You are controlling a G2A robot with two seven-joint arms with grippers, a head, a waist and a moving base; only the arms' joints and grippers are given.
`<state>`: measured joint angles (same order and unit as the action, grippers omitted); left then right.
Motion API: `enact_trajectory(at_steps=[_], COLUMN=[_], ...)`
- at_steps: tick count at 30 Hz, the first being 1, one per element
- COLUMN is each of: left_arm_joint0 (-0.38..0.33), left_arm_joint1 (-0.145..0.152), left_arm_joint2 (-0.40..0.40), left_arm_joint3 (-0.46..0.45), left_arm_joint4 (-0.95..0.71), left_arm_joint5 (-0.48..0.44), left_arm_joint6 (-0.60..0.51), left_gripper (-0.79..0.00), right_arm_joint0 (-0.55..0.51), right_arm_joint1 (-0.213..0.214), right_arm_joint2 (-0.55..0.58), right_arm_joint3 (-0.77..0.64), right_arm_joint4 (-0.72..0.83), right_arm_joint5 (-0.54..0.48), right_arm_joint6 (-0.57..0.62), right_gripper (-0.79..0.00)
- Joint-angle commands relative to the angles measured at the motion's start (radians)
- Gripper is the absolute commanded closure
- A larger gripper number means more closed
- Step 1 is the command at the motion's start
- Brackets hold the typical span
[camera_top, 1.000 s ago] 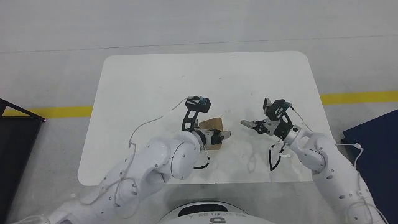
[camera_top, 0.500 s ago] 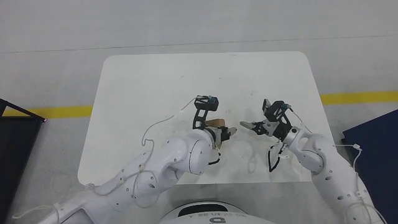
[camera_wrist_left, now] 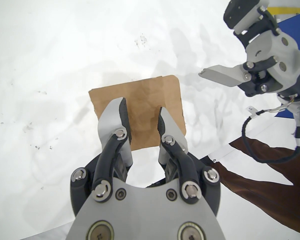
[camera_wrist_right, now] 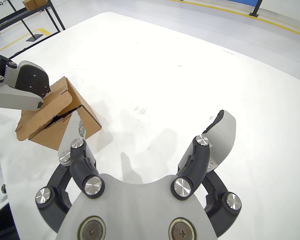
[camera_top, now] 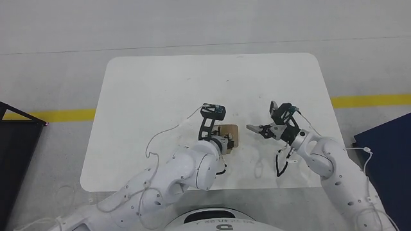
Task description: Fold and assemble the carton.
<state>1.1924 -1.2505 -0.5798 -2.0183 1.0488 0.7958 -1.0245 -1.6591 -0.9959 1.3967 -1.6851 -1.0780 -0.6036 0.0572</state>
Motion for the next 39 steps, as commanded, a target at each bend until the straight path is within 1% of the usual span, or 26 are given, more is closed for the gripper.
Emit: enact_trajectory(at_steps=[1, 5, 9, 14, 19, 26, 27, 28, 29, 30, 31, 32, 38, 39], left_arm_joint0=[0.011, 0.026, 0.028, 0.033, 0.053, 0.116, 0.128, 0.141, 0.154, 0.166, 0.178, 0.189, 0.246, 0.253], left_arm_joint1=[-0.002, -0.011, -0.028, -0.057, -0.086, -0.134, -0.143, -0.152, -0.162, -0.172, -0.182, -0.193, -0.259, -0.27], left_arm_joint2=[-0.004, -0.013, -0.012, -0.036, -0.055, -0.094, -0.104, -0.113, -0.122, -0.132, -0.142, -0.151, -0.196, -0.202], left_arm_joint3=[-0.014, -0.036, -0.024, 0.01, 0.034, 0.042, 0.04, 0.037, 0.033, 0.031, 0.027, 0.022, 0.003, 0.002], left_arm_joint4=[0.014, 0.034, 0.079, 0.109, 0.186, 0.343, 0.371, 0.397, 0.418, 0.44, 0.461, 0.482, 0.611, 0.63], left_arm_joint5=[-0.017, -0.047, -0.07, -0.08, -0.1, -0.157, -0.167, -0.178, -0.19, -0.202, -0.215, -0.225, -0.284, -0.292], left_arm_joint6=[-0.017, -0.047, -0.07, -0.08, -0.1, -0.158, -0.167, -0.178, -0.19, -0.202, -0.215, -0.225, -0.284, -0.292], left_gripper=[-0.785, -0.785, -0.785, -0.785, -0.785, -0.785, -0.77, -0.711, -0.606, -0.551, -0.419, -0.36, -0.145, -0.08], right_arm_joint0=[0.0, 0.004, 0.008, 0.014, 0.021, 0.033, 0.033, 0.033, 0.033, 0.033, 0.033, 0.033, 0.032, 0.032], right_arm_joint1=[0.0, -0.002, -0.003, -0.006, -0.007, -0.007, -0.007, -0.007, -0.007, -0.007, -0.007, -0.007, -0.007, -0.007], right_arm_joint2=[-0.002, -0.01, -0.027, -0.045, -0.051, -0.042, -0.04, -0.038, -0.036, -0.034, -0.031, -0.029, -0.02, -0.02], right_arm_joint3=[-0.003, 0.0, 0.001, -0.001, 0.0, 0.013, 0.014, 0.015, 0.015, 0.016, 0.017, 0.018, 0.02, 0.02], right_arm_joint4=[-0.001, -0.005, -0.026, -0.034, -0.034, -0.019, -0.014, -0.011, -0.007, -0.003, -0.001, 0.004, 0.016, 0.017], right_arm_joint5=[0.001, 0.003, -0.003, -0.003, -0.002, 0.001, 0.001, 0.002, 0.003, 0.004, 0.004, 0.003, 0.001, 0.001], right_arm_joint6=[0.004, 0.015, 0.031, 0.03, 0.033, 0.033, 0.033, 0.033, 0.033, 0.033, 0.034, 0.034, 0.038, 0.038], right_gripper=[-0.785, -0.785, -0.785, -0.785, -0.785, -0.785, -0.785, -0.785, -0.785, -0.785, -0.785, -0.785, -0.785, -0.785])
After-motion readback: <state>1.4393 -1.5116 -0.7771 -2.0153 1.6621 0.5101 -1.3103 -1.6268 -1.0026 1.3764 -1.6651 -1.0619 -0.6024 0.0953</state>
